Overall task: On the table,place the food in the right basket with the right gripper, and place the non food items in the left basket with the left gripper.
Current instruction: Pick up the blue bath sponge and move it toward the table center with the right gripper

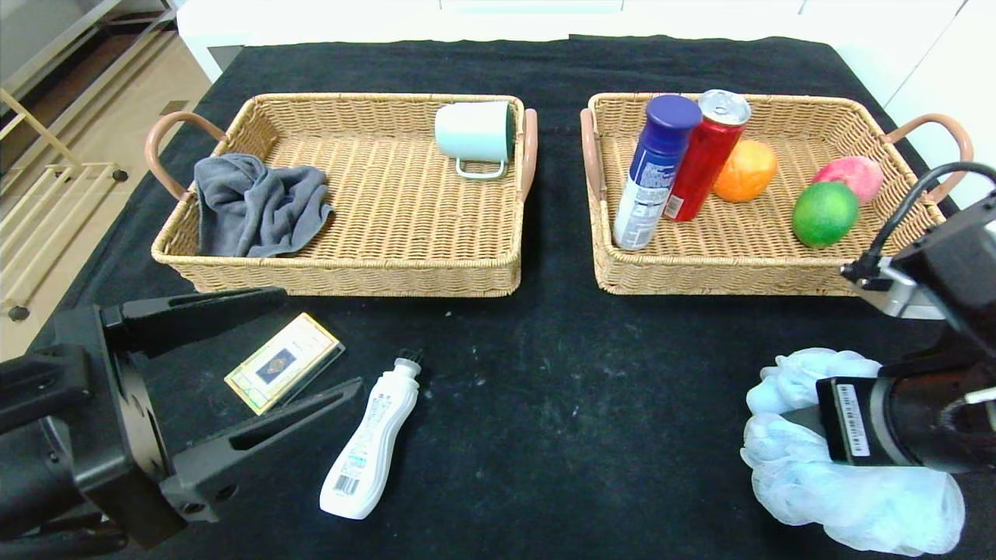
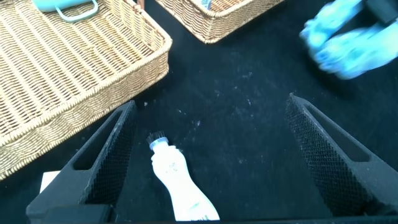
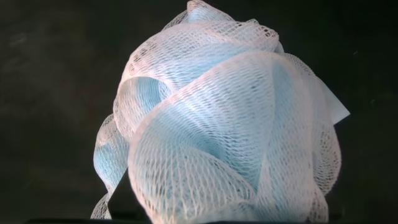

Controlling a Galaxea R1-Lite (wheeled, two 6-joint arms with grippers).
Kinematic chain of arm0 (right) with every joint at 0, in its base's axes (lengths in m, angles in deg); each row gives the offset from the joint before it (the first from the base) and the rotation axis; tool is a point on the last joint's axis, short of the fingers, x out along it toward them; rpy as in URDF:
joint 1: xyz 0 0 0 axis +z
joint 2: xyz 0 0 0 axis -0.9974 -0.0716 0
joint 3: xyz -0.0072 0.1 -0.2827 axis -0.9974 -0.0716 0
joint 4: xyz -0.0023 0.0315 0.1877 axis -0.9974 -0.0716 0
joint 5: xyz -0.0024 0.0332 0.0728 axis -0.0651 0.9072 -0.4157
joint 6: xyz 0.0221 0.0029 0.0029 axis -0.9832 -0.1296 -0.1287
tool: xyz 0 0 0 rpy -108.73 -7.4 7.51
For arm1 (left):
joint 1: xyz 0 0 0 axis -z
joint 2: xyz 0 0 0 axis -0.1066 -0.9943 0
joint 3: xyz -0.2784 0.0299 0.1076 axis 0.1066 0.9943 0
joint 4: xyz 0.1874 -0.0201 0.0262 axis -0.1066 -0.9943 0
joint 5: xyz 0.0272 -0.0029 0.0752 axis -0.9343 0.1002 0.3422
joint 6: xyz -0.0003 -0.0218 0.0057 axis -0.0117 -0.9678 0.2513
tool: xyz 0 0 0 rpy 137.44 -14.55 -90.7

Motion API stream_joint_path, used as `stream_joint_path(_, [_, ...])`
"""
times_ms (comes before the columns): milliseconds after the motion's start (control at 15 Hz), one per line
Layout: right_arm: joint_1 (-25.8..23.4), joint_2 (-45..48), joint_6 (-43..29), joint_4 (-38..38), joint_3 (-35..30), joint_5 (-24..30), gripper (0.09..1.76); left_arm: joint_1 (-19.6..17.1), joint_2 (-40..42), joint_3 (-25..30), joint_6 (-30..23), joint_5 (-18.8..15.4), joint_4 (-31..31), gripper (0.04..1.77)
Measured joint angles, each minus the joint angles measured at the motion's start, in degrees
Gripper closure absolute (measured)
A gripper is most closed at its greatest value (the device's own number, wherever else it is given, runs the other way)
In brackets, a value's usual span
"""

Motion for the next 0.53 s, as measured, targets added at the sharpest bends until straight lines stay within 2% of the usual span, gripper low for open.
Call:
stream_joint_path(200, [1.46,3.06,-0.55,-6.42,7.74,12.50,1.09,0.02,-0.15,0.02,-0.02,0.04,-0.02,0.09])
stream_joint_path(267, [2.05,3.12,-0.89,-6.89,9.92,14.84,1.09,0.00,-0.17,0.05,-0.02,0.04,0.00,0.09])
stream_joint_path(533, [5.77,-0.71,-1.77,-7.08,16.68,16.51,1.11,-0.23,-0.22,-0.17,-0.02,0.23,0.04,0.09])
